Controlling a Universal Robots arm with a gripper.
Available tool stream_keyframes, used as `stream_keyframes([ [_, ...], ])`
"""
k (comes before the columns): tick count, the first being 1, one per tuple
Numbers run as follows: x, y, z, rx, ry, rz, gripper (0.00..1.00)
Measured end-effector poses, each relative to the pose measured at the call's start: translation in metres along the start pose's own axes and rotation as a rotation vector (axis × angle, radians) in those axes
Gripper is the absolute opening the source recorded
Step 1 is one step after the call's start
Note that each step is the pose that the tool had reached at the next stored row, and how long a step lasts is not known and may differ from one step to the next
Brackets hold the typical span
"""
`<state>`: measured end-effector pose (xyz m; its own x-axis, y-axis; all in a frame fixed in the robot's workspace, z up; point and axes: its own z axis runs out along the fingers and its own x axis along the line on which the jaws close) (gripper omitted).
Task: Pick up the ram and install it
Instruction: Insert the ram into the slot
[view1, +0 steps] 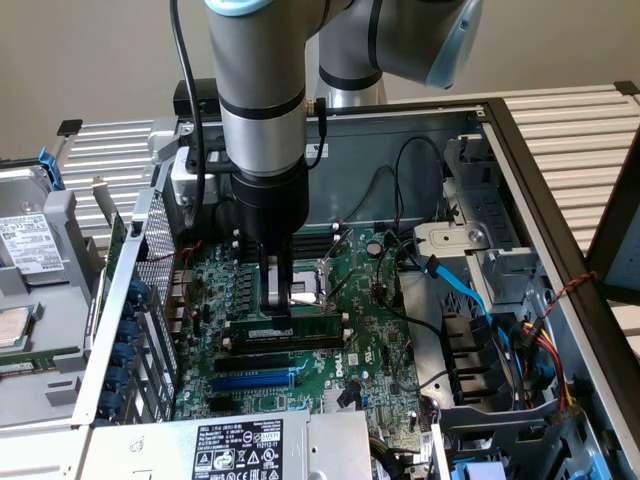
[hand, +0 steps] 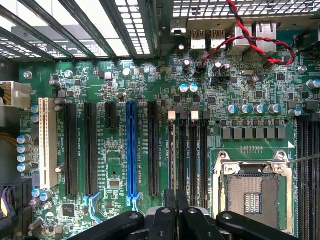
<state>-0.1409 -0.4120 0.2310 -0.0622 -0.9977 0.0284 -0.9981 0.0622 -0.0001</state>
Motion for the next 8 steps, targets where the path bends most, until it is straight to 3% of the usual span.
stream_keyframes([
  [8,0.0000,0.0000,0.0002,0.0000,0.0000,0.000,0.13],
])
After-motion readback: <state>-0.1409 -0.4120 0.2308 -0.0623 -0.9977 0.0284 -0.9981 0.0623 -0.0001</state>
